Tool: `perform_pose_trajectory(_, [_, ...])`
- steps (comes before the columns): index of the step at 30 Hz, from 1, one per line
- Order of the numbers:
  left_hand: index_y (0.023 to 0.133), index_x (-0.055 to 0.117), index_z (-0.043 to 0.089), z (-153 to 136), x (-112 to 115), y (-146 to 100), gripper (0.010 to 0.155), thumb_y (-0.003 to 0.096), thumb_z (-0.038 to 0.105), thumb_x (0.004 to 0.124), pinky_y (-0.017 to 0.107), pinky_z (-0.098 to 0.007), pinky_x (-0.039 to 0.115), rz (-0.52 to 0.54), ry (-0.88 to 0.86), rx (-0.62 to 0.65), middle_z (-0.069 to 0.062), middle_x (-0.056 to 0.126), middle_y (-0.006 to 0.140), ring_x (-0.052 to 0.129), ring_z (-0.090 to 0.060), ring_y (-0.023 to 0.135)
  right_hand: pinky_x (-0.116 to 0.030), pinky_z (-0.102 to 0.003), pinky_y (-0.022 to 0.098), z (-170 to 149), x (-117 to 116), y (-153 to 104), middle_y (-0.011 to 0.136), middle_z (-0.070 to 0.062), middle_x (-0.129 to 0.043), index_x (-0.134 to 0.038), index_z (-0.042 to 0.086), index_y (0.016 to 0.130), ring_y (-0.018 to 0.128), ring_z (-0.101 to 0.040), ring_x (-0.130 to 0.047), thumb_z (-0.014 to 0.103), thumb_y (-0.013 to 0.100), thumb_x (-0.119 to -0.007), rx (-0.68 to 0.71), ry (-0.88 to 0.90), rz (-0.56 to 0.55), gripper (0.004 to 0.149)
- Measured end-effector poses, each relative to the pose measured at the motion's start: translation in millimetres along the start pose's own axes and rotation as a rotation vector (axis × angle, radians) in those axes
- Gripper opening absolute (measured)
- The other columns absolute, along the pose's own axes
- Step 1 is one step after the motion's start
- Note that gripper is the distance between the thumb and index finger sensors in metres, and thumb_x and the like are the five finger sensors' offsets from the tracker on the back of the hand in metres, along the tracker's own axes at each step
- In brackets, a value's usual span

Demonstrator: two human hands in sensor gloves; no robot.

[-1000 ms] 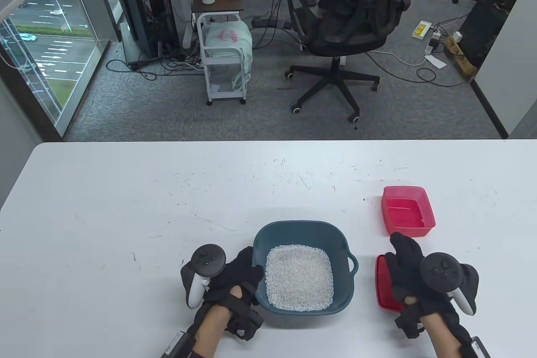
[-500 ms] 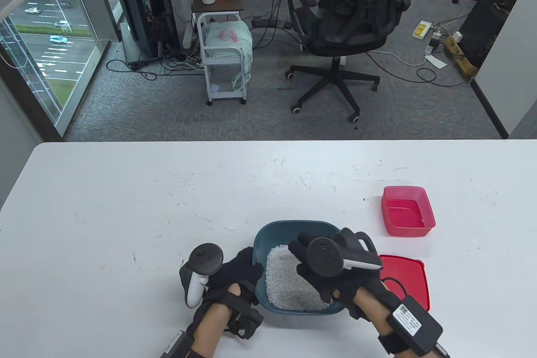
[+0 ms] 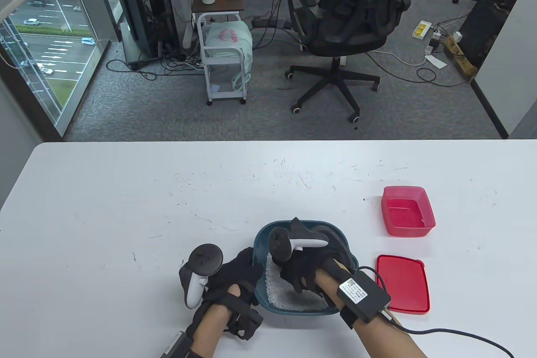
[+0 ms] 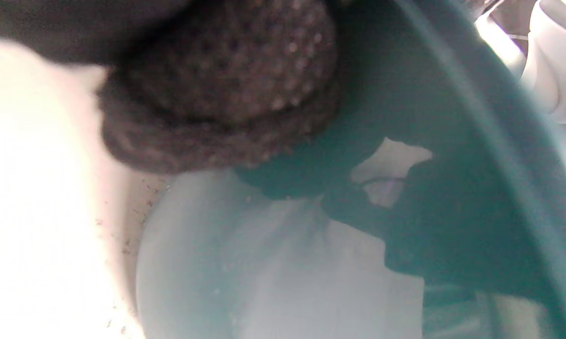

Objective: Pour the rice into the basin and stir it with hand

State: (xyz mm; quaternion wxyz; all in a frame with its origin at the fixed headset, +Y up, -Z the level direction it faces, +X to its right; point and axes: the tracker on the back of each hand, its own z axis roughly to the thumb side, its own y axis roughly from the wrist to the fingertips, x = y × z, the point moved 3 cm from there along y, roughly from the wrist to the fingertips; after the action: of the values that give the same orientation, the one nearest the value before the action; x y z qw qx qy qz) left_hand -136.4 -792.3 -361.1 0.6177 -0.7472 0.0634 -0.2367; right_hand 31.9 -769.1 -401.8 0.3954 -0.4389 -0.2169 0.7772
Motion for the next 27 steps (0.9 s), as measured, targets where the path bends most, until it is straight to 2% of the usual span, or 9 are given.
perform_pose_trajectory(3, [0.104, 0.061, 0.0, -0.2, -0.1, 0.0, 0.069, 0.0484, 0.035, 0.08, -0.001, -0.026, 0.095, 0.005, 0.006, -0.002, -0.031, 0.082, 0.09, 0.107, -0.016, 0.008, -0.068, -0.061, 0.058, -9.4, -3.8, 0.0, 0.102, -0.019, -0.064, -0.064, 0.021, 0.099, 0.085, -0.046, -0.076, 0.041, 0.04, -0.073, -0.122, -0.067, 0.05, 0.063])
perform_pose_trajectory(7, [0.104, 0.061, 0.0, -0.3, -0.4, -0.2, 0.068, 0.0484, 0.034, 0.08, -0.001, -0.026, 0.095, 0.011, 0.002, -0.011, -0.031, 0.082, 0.091, 0.108, -0.017, 0.008, -0.077, -0.058, 0.049, -22.6, -8.3, -5.9, 0.09, -0.028, -0.078, -0.071, 0.01, 0.095, 0.07, -0.049, -0.089, 0.039, 0.04, -0.072, -0.258, -0.072, 0.139, 0.062])
perform_pose_trajectory(13, [0.103, 0.063, 0.0, 3.0, 1.0, -1.1, 0.066, 0.048, 0.032, 0.081, -0.002, -0.026, 0.096, 0.032, 0.022, -0.019, -0.031, 0.084, 0.09, 0.108, -0.017, 0.006, -0.088, -0.052, 0.024, -9.9, -22.2, -10.6, 0.064, -0.031, -0.098, -0.086, -0.005, 0.078, 0.038, -0.046, -0.104, 0.039, 0.037, -0.075, -0.3, -0.095, 0.244, 0.061])
perform_pose_trajectory(15, [0.103, 0.063, 0.0, 2.5, 1.2, -1.6, 0.066, 0.048, 0.032, 0.081, -0.003, -0.026, 0.096, 0.031, 0.014, -0.025, -0.031, 0.083, 0.09, 0.108, -0.018, 0.006, -0.09, -0.05, 0.015, -4.2, -28.5, -11.3, 0.053, -0.031, -0.104, -0.092, -0.007, 0.069, 0.026, -0.045, -0.107, 0.039, 0.034, -0.076, -0.276, -0.081, 0.31, 0.06])
perform_pose_trajectory(17, [0.103, 0.063, 0.0, 2.3, 1.3, -2.0, 0.066, 0.0481, 0.032, 0.081, -0.002, -0.026, 0.096, 0.034, 0.009, -0.03, -0.031, 0.083, 0.09, 0.108, -0.018, 0.006, -0.09, -0.049, 0.011, 0.1, -33.3, -11.9, 0.047, -0.03, -0.107, -0.095, -0.008, 0.063, 0.02, -0.044, -0.108, 0.04, 0.032, -0.078, -0.198, 0.007, 0.371, 0.059])
perform_pose_trajectory(20, [0.103, 0.063, 0.0, 2.4, 1.6, -2.4, 0.066, 0.0482, 0.032, 0.081, -0.002, -0.026, 0.096, 0.035, 0.002, -0.035, -0.031, 0.083, 0.09, 0.108, -0.018, 0.006, -0.091, -0.05, 0.015, 7.6, -31.4, -12.5, 0.052, -0.031, -0.106, -0.095, -0.006, 0.067, 0.025, -0.047, -0.107, 0.04, 0.032, -0.078, 0.035, 0.27, 0.387, 0.06])
perform_pose_trajectory(24, [0.103, 0.063, 0.0, 2.3, 2.1, -2.3, 0.066, 0.0486, 0.032, 0.08, -0.002, -0.026, 0.096, 0.026, -0.005, -0.026, -0.032, 0.082, 0.091, 0.108, -0.019, 0.007, -0.091, -0.055, 0.033, 5.2, -24.6, -10.4, 0.074, -0.03, -0.097, -0.088, -0.002, 0.079, 0.051, -0.051, -0.103, 0.038, 0.034, -0.078, 0.222, 0.609, 0.381, 0.061])
perform_pose_trajectory(27, [0.104, 0.06, -0.001, 3.7, 5.3, -3.0, 0.067, 0.0494, 0.031, 0.079, -0.002, -0.027, 0.095, -0.001, -0.02, -0.015, -0.033, 0.079, 0.092, 0.107, -0.02, 0.008, -0.081, -0.058, 0.046, 2.6, -23.0, -3.7, 0.089, -0.029, -0.081, -0.078, 0.001, 0.088, 0.069, -0.051, -0.091, 0.035, 0.036, -0.077, 0.301, 0.794, 0.381, 0.063])
